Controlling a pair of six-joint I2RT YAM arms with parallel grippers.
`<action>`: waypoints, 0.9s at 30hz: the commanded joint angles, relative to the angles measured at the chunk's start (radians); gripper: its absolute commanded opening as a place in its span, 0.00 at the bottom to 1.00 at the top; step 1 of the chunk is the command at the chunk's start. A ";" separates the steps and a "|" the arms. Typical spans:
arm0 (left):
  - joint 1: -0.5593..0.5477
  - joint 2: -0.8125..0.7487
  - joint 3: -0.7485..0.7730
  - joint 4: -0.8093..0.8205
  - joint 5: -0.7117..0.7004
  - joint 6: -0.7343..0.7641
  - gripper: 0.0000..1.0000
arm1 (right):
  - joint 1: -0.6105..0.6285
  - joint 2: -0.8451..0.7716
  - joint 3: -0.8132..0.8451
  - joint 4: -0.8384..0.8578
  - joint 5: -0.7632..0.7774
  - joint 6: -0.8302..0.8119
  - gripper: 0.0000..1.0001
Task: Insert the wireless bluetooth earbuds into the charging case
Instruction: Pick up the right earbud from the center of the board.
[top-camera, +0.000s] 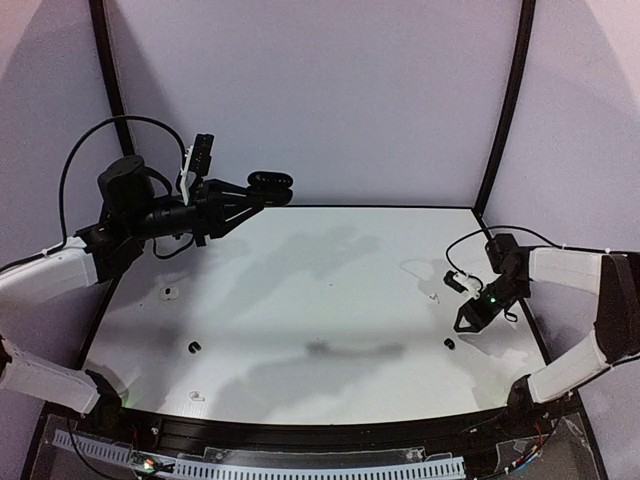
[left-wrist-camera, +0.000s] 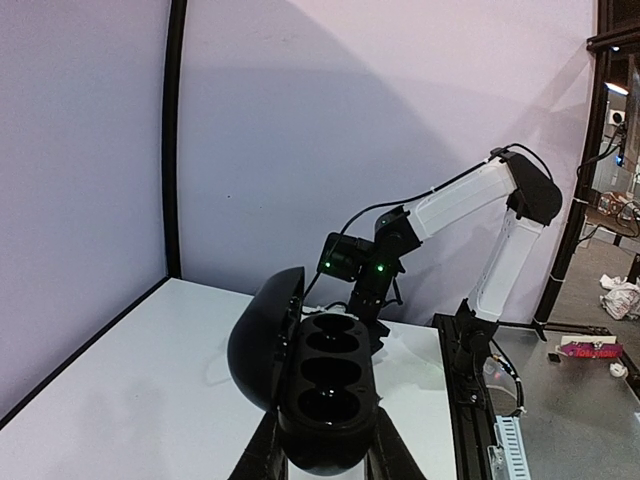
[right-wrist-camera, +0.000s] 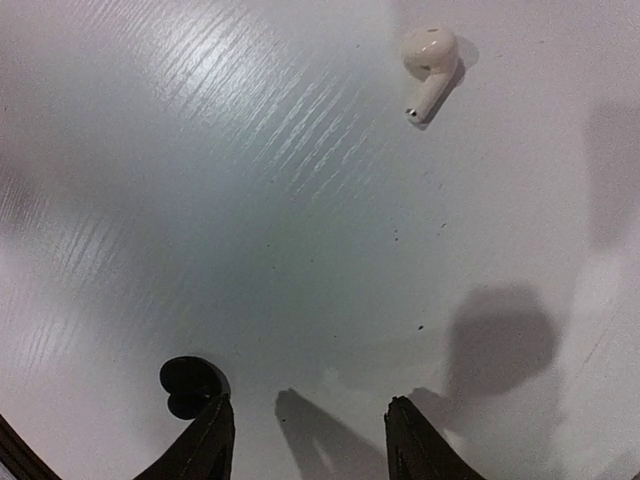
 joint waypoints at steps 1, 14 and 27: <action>0.004 -0.017 0.003 0.013 0.007 0.017 0.01 | 0.022 0.024 -0.040 0.028 -0.015 -0.045 0.51; 0.009 0.003 0.021 0.004 0.017 0.029 0.01 | 0.060 0.009 -0.087 0.053 -0.019 -0.058 0.46; 0.009 0.002 0.031 -0.035 0.005 0.074 0.01 | 0.157 0.042 -0.083 -0.015 -0.085 -0.106 0.33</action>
